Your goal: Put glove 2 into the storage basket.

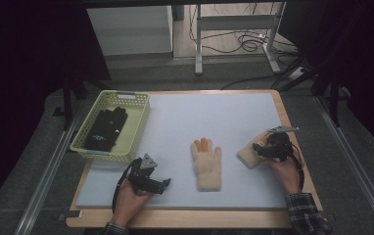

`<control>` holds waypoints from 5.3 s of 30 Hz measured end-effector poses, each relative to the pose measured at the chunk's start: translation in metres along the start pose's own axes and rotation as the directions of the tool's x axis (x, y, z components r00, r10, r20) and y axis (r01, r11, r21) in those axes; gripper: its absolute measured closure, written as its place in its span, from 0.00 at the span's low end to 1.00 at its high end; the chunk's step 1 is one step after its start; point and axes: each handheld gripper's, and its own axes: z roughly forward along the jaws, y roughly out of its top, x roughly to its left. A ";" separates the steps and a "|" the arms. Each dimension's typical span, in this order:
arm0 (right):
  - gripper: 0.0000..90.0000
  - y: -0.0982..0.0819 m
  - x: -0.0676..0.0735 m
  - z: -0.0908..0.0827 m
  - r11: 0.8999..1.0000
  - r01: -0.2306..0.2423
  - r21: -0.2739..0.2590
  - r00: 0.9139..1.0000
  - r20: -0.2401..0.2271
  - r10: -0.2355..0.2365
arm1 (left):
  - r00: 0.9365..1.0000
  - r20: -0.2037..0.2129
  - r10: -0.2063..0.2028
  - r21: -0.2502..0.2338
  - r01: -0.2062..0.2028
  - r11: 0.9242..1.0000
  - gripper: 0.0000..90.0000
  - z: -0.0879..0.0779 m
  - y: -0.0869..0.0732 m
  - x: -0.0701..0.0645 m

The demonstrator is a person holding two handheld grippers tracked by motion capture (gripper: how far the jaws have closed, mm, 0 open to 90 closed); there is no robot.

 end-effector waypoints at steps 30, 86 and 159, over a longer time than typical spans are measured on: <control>0.68 0.041 0.088 -0.065 0.914 0.346 -0.215 0.878 -0.271 -0.396 | 1.000 -0.001 0.001 -0.001 -0.001 1.000 0.02 0.000 0.000 0.000; 0.73 0.069 0.151 0.063 0.969 0.247 -0.028 0.933 -0.265 -0.245 | 1.000 0.000 0.003 0.003 -0.003 1.000 0.03 0.000 0.000 0.000; 0.91 0.069 0.157 0.035 0.968 0.245 -0.051 0.925 -0.286 -0.250 | 1.000 0.001 0.005 0.005 -0.005 1.000 0.03 0.000 0.000 0.000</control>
